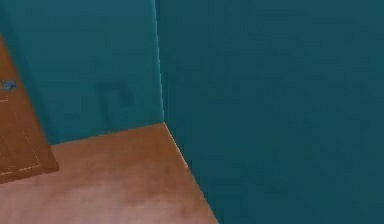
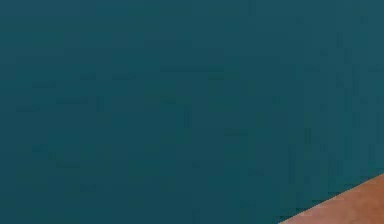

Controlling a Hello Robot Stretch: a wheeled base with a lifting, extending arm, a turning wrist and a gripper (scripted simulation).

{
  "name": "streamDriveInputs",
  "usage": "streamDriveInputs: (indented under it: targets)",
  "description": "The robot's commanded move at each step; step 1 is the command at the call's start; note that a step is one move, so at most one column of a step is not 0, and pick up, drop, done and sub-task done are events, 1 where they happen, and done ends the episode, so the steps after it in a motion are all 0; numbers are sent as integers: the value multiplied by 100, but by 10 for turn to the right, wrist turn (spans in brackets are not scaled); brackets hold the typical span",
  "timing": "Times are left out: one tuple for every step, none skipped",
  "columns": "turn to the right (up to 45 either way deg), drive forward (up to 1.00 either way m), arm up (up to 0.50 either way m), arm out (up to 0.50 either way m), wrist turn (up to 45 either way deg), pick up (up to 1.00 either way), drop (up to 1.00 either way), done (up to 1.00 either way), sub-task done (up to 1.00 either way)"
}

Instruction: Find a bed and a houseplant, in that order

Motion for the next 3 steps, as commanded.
streamDriveInputs:
  targets:
    - [0,10,0,0,0,0,0,0,0]
    - [-180,0,0,0,0,0,0,0,0]
    - [0,15,0,0,0,0,0,0,0]
